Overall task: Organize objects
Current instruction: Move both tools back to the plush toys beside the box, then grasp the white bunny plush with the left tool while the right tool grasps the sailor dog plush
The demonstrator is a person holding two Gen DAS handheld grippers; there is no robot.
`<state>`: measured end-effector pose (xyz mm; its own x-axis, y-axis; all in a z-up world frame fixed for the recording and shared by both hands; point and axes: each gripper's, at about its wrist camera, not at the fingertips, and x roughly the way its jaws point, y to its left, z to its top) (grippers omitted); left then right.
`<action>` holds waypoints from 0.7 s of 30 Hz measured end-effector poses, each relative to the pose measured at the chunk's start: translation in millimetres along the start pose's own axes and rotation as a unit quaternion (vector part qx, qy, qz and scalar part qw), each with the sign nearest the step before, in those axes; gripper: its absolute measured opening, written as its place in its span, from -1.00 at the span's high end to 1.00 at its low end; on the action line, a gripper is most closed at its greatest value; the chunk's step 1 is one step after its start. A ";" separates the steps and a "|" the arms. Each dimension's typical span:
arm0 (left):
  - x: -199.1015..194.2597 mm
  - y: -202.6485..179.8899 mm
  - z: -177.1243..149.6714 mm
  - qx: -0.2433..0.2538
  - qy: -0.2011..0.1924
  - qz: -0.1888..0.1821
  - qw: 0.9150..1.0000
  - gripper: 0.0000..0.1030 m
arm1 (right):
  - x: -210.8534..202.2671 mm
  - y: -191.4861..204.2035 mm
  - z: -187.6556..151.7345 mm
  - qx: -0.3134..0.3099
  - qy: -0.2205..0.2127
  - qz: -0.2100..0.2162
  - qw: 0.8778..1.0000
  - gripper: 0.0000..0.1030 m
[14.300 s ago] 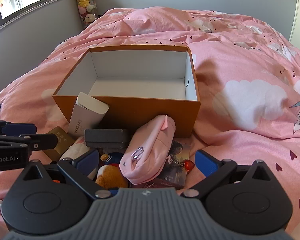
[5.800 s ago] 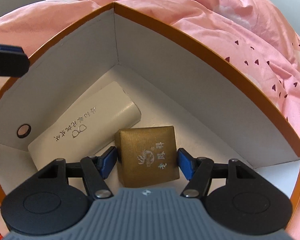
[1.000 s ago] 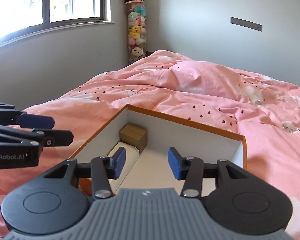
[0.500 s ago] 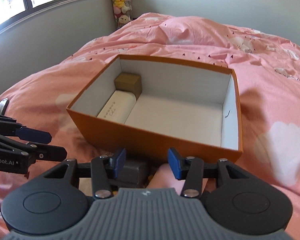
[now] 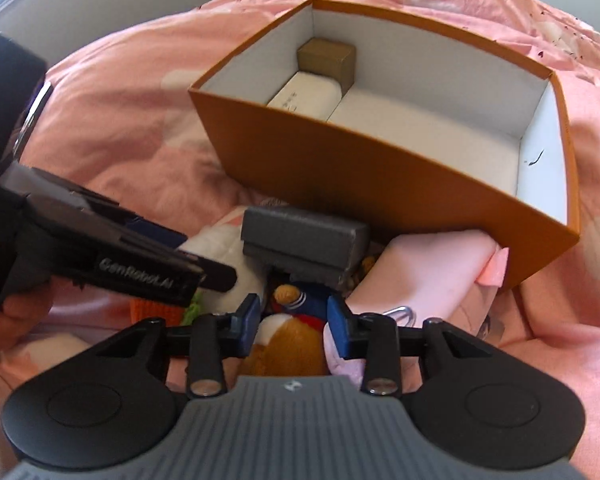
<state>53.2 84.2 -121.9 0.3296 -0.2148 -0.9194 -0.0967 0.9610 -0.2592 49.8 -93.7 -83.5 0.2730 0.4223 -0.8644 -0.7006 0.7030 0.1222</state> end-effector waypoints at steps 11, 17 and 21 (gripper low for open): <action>10.8 12.9 -8.8 -0.023 0.020 -0.019 0.999 -0.51 | 26.6 3.8 -1.1 -0.009 0.056 0.005 0.998 0.16; -0.3 11.7 -19.2 -0.011 0.010 -0.005 1.000 -0.34 | 36.2 10.1 -1.4 -0.024 0.067 -0.003 0.997 0.08; -20.1 4.0 -27.1 0.019 -0.003 0.020 1.000 -0.29 | 39.9 16.0 -3.3 -0.047 0.075 -0.017 0.996 0.05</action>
<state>20.6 87.6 -112.5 0.3310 -0.1754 -0.9272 -0.0741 0.9747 -0.2109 47.3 -67.6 -117.6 0.2016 0.3034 -0.9313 -0.7526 0.6565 0.0510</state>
